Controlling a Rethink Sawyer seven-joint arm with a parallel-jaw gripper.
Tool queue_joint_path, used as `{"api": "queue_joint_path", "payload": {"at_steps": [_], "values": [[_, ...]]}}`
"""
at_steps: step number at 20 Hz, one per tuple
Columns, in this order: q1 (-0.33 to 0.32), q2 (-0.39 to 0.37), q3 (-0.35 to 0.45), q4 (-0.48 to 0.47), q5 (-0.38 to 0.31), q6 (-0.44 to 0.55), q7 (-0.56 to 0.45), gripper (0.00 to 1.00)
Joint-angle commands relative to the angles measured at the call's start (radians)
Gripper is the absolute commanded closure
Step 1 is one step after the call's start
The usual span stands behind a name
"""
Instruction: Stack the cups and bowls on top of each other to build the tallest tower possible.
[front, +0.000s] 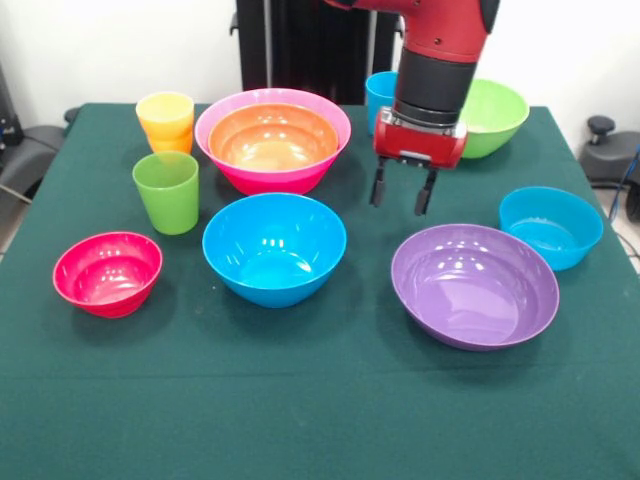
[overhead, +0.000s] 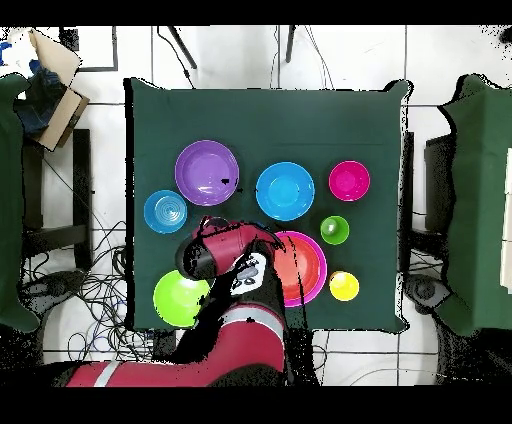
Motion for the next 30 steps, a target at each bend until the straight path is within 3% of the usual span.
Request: {"api": "queue_joint_path", "payload": {"at_steps": [1, 4, 6, 13, 22, 30], "values": [[0.027, 0.028, 0.015, -0.025, 0.037, -0.055, 0.129, 0.0], [0.083, 0.017, -0.03, -0.068, -0.036, -0.113, 0.066, 0.0], [0.064, -0.026, 0.022, -0.072, -0.098, -0.105, -0.012, 0.0], [0.048, -0.026, 0.058, -0.075, -0.101, -0.077, -0.007, 0.0], [0.028, 0.096, 0.096, -0.18, -0.111, -0.103, -0.024, 0.0], [0.063, 0.165, 0.056, -0.248, -0.082, -0.141, 0.015, 0.0]]}}
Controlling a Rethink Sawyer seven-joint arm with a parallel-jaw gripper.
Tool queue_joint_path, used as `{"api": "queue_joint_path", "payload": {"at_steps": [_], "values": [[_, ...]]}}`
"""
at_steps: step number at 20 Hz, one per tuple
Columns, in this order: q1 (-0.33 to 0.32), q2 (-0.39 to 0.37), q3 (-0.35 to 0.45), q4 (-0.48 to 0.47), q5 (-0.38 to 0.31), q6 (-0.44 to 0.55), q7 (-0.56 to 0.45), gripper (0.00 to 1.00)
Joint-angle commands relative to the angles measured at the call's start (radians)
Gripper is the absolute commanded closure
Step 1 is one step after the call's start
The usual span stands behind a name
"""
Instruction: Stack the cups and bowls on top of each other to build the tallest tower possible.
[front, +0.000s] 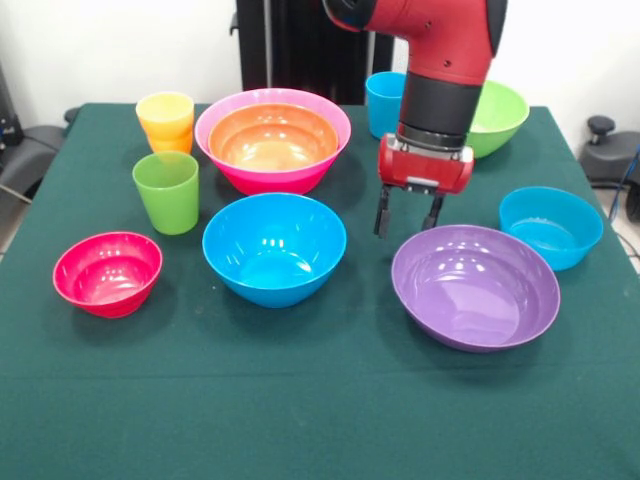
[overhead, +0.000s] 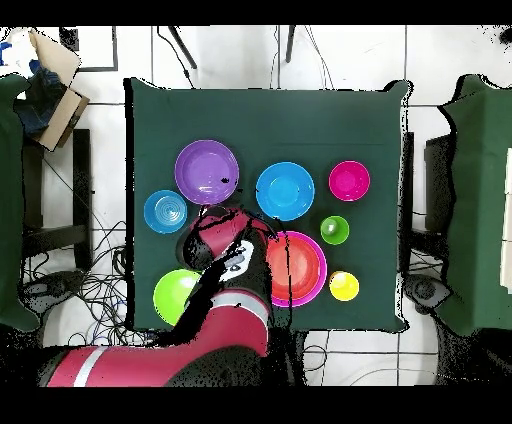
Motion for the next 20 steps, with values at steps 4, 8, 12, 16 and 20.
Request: {"api": "queue_joint_path", "payload": {"at_steps": [4, 8, 12, 16, 20], "values": [[0.042, 0.114, 0.07, -0.171, -0.012, -0.083, 0.035, 0.0], [0.053, 0.133, 0.059, -0.193, 0.002, -0.088, 0.048, 0.0], [0.047, 0.129, 0.068, -0.189, -0.005, -0.085, 0.044, 0.0], [0.023, 0.072, 0.093, -0.127, -0.034, -0.067, 0.029, 0.0], [-0.009, -0.075, 0.128, 0.034, -0.059, -0.007, 0.013, 0.0]]}}
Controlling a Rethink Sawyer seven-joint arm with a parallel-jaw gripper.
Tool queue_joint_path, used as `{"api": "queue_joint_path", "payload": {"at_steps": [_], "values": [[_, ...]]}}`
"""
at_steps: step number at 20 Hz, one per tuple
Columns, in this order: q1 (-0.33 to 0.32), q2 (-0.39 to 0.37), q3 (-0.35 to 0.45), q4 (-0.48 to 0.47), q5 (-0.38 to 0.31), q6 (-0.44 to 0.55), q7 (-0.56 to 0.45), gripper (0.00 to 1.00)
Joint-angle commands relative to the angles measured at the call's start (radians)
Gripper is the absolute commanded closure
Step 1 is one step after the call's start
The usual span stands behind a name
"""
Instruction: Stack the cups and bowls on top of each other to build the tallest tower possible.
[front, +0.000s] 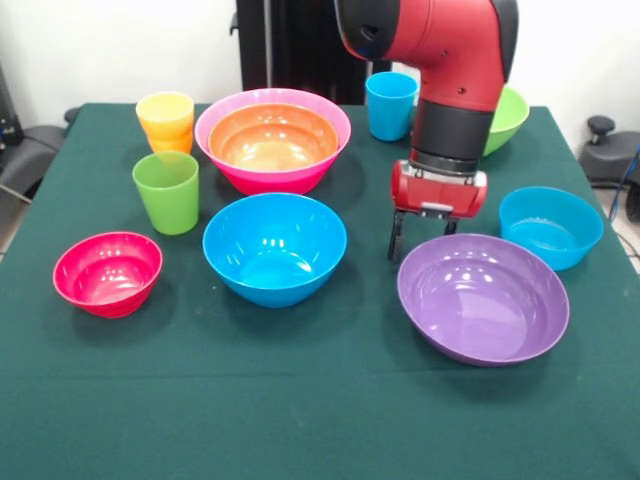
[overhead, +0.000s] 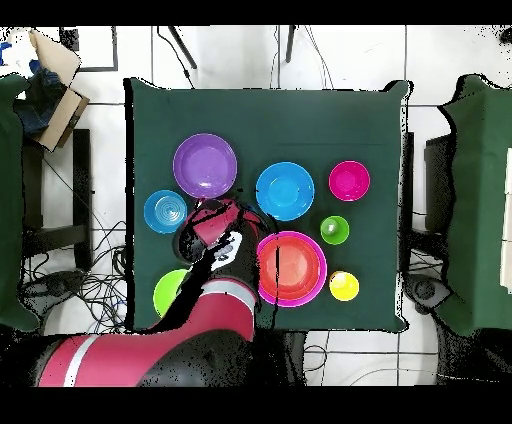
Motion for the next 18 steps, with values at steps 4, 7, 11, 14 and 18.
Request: {"api": "queue_joint_path", "payload": {"at_steps": [4, 7, 11, 14, 18], "values": [[-0.064, -0.221, 0.175, 0.192, -0.057, 0.077, -0.005, 0.0], [-0.071, -0.236, 0.188, 0.203, -0.054, 0.088, -0.013, 0.0], [-0.074, -0.259, 0.194, 0.213, -0.044, 0.117, -0.023, 0.0], [-0.08, -0.28, 0.203, 0.216, -0.038, 0.144, -0.034, 0.0], [-0.075, -0.258, 0.197, 0.195, -0.04, 0.133, -0.027, 0.0]]}}
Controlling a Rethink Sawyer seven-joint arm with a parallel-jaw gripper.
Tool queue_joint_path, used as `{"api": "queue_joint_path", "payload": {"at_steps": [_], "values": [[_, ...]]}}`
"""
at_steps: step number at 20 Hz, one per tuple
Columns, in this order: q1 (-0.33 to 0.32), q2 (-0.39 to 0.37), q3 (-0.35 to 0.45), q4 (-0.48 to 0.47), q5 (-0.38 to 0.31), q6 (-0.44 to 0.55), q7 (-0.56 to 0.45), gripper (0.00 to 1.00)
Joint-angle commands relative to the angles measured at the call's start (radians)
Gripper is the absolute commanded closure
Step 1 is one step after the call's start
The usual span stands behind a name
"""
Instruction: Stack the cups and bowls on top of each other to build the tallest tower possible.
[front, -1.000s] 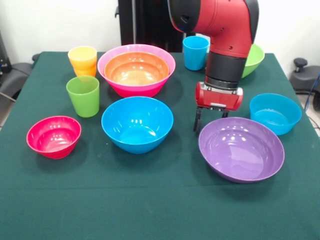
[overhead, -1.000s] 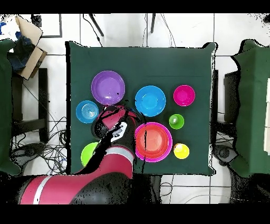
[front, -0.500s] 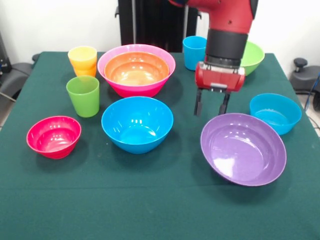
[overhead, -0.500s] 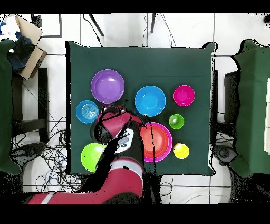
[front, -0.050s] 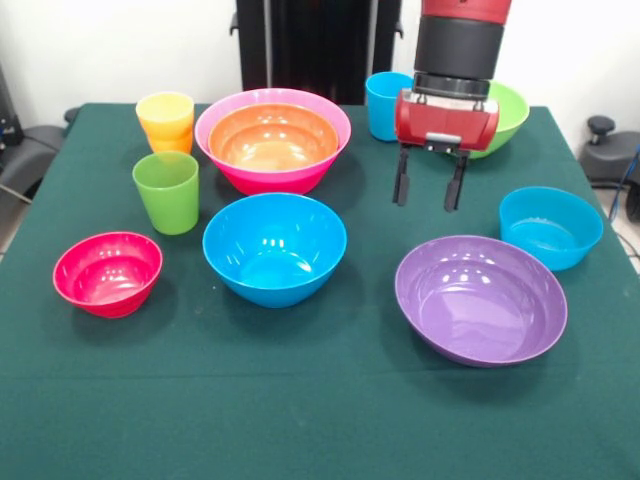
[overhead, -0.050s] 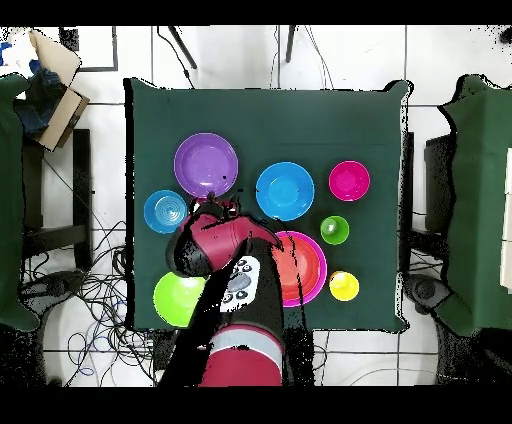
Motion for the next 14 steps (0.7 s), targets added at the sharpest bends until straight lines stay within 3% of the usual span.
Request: {"api": "queue_joint_path", "payload": {"at_steps": [1, 5, 11, 14], "values": [[-0.011, -0.007, 0.136, 0.025, -0.04, 0.105, -0.025, 0.0], [-0.003, -0.003, 0.13, 0.012, -0.033, 0.11, -0.018, 0.0], [0.004, 0.069, 0.123, -0.067, -0.037, 0.068, -0.015, 0.0], [-0.006, 0.053, 0.132, -0.058, -0.04, 0.088, -0.029, 0.0]]}}
